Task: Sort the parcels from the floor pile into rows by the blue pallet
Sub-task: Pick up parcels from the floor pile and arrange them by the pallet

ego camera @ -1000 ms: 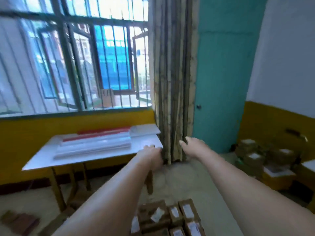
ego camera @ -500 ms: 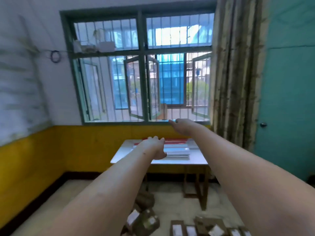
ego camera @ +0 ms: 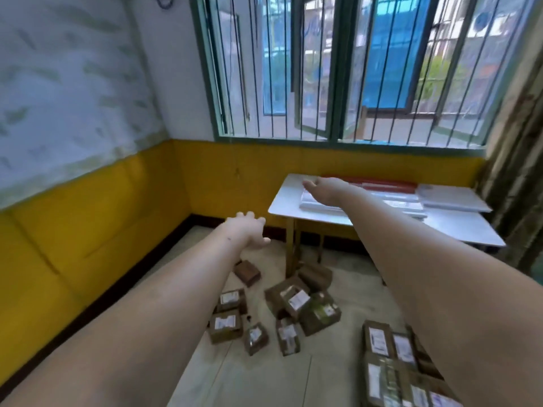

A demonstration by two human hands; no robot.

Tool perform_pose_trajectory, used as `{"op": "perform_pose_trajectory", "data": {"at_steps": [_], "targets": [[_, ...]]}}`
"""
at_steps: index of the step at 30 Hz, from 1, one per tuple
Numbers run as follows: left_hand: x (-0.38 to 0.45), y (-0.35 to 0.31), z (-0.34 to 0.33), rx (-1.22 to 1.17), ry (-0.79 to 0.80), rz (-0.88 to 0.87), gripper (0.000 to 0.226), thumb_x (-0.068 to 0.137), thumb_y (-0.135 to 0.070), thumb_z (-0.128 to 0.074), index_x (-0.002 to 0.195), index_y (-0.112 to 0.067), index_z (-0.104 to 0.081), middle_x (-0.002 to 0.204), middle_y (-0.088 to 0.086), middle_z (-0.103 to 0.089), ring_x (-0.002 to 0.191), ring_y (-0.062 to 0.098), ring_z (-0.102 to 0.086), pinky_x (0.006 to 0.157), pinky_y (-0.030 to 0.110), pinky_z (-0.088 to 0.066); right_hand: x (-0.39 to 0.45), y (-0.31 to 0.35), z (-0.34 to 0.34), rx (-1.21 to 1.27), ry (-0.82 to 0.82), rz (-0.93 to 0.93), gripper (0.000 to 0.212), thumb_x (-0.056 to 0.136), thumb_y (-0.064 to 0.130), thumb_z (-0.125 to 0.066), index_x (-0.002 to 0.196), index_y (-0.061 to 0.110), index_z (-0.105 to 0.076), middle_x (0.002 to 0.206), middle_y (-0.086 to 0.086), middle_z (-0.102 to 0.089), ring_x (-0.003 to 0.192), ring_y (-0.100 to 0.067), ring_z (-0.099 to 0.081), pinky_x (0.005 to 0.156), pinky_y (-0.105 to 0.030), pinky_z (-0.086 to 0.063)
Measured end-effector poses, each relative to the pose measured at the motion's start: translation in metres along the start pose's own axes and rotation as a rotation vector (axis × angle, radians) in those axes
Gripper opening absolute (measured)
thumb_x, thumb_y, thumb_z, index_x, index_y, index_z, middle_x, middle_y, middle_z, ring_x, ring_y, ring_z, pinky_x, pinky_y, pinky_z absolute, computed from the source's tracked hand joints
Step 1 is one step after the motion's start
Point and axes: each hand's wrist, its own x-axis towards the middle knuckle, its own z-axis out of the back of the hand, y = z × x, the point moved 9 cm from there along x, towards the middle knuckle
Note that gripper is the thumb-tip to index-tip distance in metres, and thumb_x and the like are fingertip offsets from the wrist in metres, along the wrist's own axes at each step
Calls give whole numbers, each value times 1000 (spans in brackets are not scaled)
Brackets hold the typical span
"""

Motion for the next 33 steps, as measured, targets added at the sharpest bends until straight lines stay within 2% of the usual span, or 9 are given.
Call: {"op": "perform_pose_trajectory", "data": {"at_steps": [8, 11, 15, 19, 26, 33], "targets": [[135, 84, -26, -59, 99, 80, 69, 99, -52, -39, 155, -19, -18, 157, 14, -23, 144, 37, -21, 112, 52, -32, 169, 42, -53, -23, 86, 1, 76, 100, 63, -19, 151, 9, -33, 154, -15, -37, 140, -35, -36, 114, -47, -32], [176, 136, -25, -95, 111, 152, 66, 100, -49, -39, 155, -18, -19, 157, 14, -23, 145, 36, -21, 110, 52, -34, 235, 95, -61, -37, 90, 63, 76, 99, 63, -19, 151, 8, -30, 152, -17, -38, 137, -36, -40, 110, -46, -37], [210, 198, -28, -125, 107, 218, 68, 99, -50, -40, 156, -19, -17, 158, 12, -21, 145, 34, -21, 111, 52, -34, 294, 164, -79, -14, 111, 128, 78, 96, 68, -23, 151, 13, -29, 153, -16, -37, 139, -39, -36, 110, -54, -37], [252, 284, -40, -133, 114, 269, 68, 100, -49, -39, 156, -19, -16, 159, 11, -21, 145, 34, -21, 110, 50, -34, 352, 244, -111, -15, 139, 182, 75, 96, 67, -25, 148, 14, -34, 149, -16, -41, 135, -37, -40, 107, -53, -41], [330, 427, -61, -81, 159, 223, 70, 99, -51, -41, 156, -19, -16, 156, 13, -24, 143, 35, -24, 108, 50, -36, 435, 344, -164, -17, 144, 147, 74, 95, 68, -26, 147, 15, -35, 145, -16, -45, 129, -37, -45, 102, -52, -45], [438, 491, -75, -87, 205, 136, 70, 99, -47, -43, 156, -17, -15, 156, 14, -24, 142, 36, -25, 110, 48, -35, 524, 352, -214, -31, 160, 11, 73, 96, 68, -23, 146, 16, -36, 142, -15, -47, 127, -36, -46, 101, -51, -45]]}}
